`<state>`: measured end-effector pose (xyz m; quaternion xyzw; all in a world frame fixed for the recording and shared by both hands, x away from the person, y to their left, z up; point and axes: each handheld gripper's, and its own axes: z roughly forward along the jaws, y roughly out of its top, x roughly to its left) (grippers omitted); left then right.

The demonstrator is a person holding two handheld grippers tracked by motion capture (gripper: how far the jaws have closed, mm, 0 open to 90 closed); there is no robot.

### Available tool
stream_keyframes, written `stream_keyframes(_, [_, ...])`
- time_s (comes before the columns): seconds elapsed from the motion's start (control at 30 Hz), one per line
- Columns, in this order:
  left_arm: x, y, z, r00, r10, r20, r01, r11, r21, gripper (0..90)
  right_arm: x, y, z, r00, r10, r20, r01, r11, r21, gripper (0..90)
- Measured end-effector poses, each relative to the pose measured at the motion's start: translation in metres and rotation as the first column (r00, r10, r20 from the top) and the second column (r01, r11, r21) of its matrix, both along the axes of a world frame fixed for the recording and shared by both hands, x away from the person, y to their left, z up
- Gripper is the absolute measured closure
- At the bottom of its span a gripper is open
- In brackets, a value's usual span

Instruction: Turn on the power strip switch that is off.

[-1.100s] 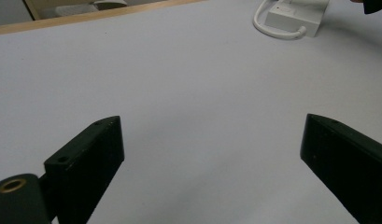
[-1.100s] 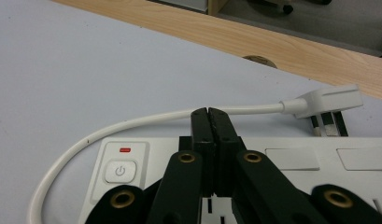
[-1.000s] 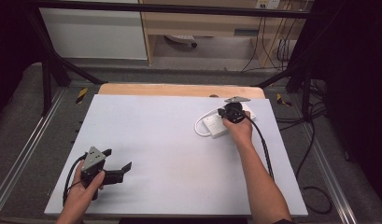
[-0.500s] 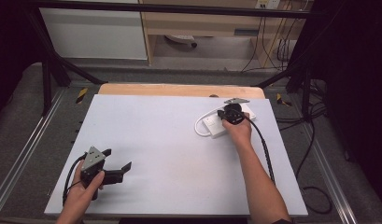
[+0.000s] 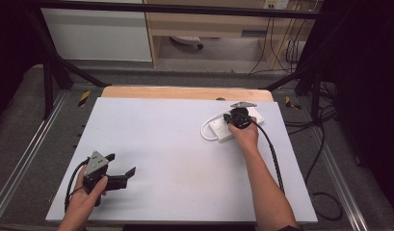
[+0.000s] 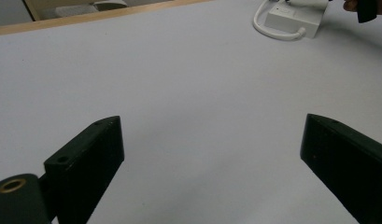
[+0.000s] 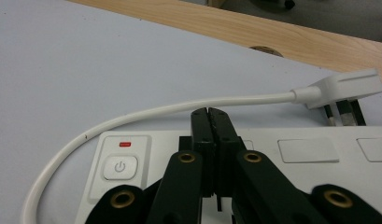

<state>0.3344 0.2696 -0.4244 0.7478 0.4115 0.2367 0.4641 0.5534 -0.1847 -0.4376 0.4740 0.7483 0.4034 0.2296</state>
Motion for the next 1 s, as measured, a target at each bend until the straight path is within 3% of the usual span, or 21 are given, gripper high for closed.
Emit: stream_keyframes(1.0, [0.0000, -0.0006, -0.0007, 1.0000, 0.003, -0.004, -0.003, 1.0000, 0.002, 6.3, -0.0042, -0.0021, -0.0053, 0.9996, -0.002, 0.027, 0.002, 1.000, 0.026, 90.0])
